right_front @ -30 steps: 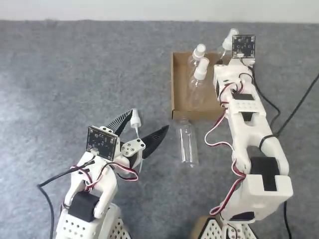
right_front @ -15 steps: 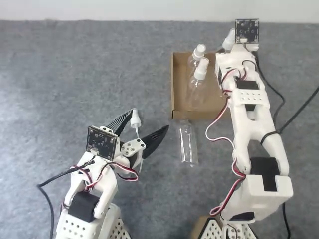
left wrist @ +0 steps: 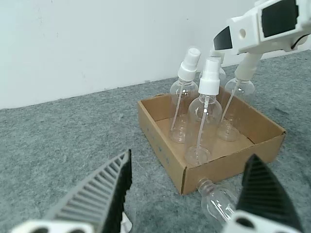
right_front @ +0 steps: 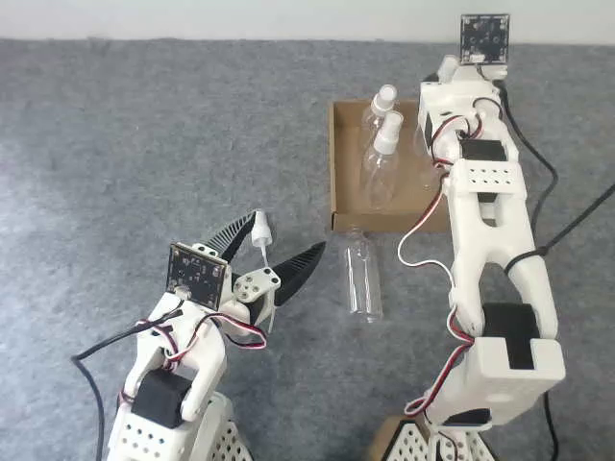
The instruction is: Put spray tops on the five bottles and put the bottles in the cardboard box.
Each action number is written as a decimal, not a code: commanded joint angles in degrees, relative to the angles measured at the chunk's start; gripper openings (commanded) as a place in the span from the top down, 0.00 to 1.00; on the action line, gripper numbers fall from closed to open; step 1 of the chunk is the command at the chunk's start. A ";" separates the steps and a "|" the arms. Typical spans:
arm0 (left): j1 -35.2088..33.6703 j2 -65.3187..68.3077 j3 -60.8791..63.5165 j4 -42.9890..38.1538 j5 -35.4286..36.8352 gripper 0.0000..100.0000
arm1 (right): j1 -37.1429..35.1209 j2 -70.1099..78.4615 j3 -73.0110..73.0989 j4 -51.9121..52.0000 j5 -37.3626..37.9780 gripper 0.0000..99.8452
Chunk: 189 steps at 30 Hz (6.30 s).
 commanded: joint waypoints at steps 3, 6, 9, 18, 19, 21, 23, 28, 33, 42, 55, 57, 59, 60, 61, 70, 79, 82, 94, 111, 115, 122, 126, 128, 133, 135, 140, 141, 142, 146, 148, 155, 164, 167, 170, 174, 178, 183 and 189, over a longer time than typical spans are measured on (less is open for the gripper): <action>0.09 -0.09 -0.57 -1.58 -0.62 0.66 | -1.01 -4.97 -8.62 5.05 0.18 0.71; 0.09 -0.09 -0.48 -1.58 -0.62 0.66 | -1.01 -5.32 -13.45 10.07 0.18 0.71; 0.09 -0.09 -0.48 -1.58 -0.62 0.66 | -1.01 -8.13 -15.91 15.25 0.18 0.71; -2.46 -0.18 0.22 -3.25 -0.44 0.66 | -2.86 -24.40 -16.00 38.81 -0.09 0.71; -3.60 -0.18 0.13 -3.43 -0.35 0.66 | -3.47 -25.80 -16.00 42.42 -0.09 0.71; -6.68 -0.18 -0.40 -4.66 -0.35 0.66 | -5.58 -28.00 -16.00 49.45 0.00 0.70; -11.25 -0.18 -0.92 -5.80 -0.35 0.69 | -7.60 -29.76 -16.00 55.69 0.09 0.70; -17.76 -0.18 -1.19 -8.62 -0.26 0.82 | -15.25 -30.29 -15.65 66.07 -0.35 0.70; -18.29 -0.18 -1.19 -8.35 -0.53 0.83 | -29.23 -25.89 -7.12 69.49 -2.11 0.70; -18.29 -0.18 -0.92 -8.26 -0.70 0.82 | -31.78 -19.30 12.40 58.24 -6.24 0.61; -17.93 -0.18 -0.84 -8.26 -0.70 0.82 | -31.43 -11.30 26.90 42.07 -6.95 0.75; -17.93 -0.18 -0.84 -8.26 -0.70 0.82 | -31.43 -9.98 26.99 42.51 -7.91 0.80; -17.93 -0.18 -0.84 -8.26 -0.70 0.82 | -31.08 -9.63 27.25 43.03 -7.82 0.85; -17.93 -0.18 -0.84 -8.26 -0.70 0.82 | -30.37 -10.07 27.25 43.74 -7.74 0.88; -18.11 -0.18 -0.84 -8.26 -0.70 0.82 | -29.58 -11.03 27.25 44.53 -7.21 0.91; -18.29 0.35 -4.09 -5.19 -1.32 0.82 | -12.00 -39.16 28.48 62.55 18.90 0.99; -17.76 8.18 -17.45 7.38 -9.32 0.83 | 24.66 -52.35 28.57 71.08 48.88 0.99; -17.76 21.19 -25.19 10.20 -10.90 0.87 | 34.15 -48.04 28.48 65.45 54.07 0.99; -11.60 78.33 -61.76 25.49 -4.40 0.86 | 41.54 -18.24 24.88 42.59 56.53 0.99; -10.73 110.24 -72.75 17.67 9.05 0.80 | 45.23 3.30 10.81 42.15 56.62 0.99; -10.46 113.85 -72.75 17.58 9.14 0.80 | 45.23 3.21 10.81 42.51 56.62 0.99; -10.46 118.51 -73.19 16.62 7.91 0.83 | 44.97 3.47 11.08 42.68 56.53 0.99; -10.20 119.82 -73.19 16.62 6.07 0.90 | 45.14 3.21 10.99 44.79 56.53 0.95; -10.20 119.30 -73.63 16.88 4.92 0.94 | 45.14 3.21 10.81 45.85 56.53 0.90; -9.41 114.20 -74.77 21.10 0.70 0.99 | 45.14 3.12 10.99 45.93 56.26 0.79; -8.09 111.21 -74.68 24.70 -0.88 0.99 | 45.14 3.12 10.99 45.93 56.26 0.77; -2.11 104.70 -70.46 29.10 -1.58 0.99 | 45.14 3.12 10.73 45.93 53.54 0.72; -0.88 103.74 -68.88 28.40 -1.58 0.99 | 45.05 3.03 10.73 45.93 51.96 0.71; 0.35 102.68 -67.03 27.34 -1.58 0.99 | 44.97 3.03 10.64 45.93 50.99 0.71; 3.16 99.52 -60.35 22.33 -1.49 0.99 | 44.44 3.03 8.09 46.02 48.88 0.70; 3.16 98.90 -58.33 20.40 -1.49 0.99 | 43.30 3.12 6.07 47.69 48.97 0.70; 2.73 98.73 -57.10 19.52 -1.58 0.99 | 36.88 3.74 0.26 52.70 44.66 0.70; 2.73 98.20 -54.11 16.88 -1.58 0.99 | 36.35 6.02 -1.85 51.82 46.07 0.70; 2.73 98.20 -54.02 16.88 -1.58 0.99 | 35.65 9.19 -1.85 49.71 47.82 0.70; 2.73 98.73 -53.93 16.79 -1.58 0.99 | 35.56 10.86 -2.90 48.13 47.82 0.70; 2.73 98.81 -53.93 16.70 -1.58 0.99 | 35.56 11.74 -5.80 48.22 47.74 0.70; 2.73 98.81 -53.93 16.70 -1.58 0.99 | 35.38 11.82 -6.33 47.78 47.65 0.70; 2.73 98.73 -53.93 16.70 -1.58 0.99 | 34.86 12.18 -6.15 47.69 47.65 0.71; 2.73 98.73 -53.93 16.70 -1.58 0.99 | 35.03 15.87 -6.51 46.99 47.65 0.71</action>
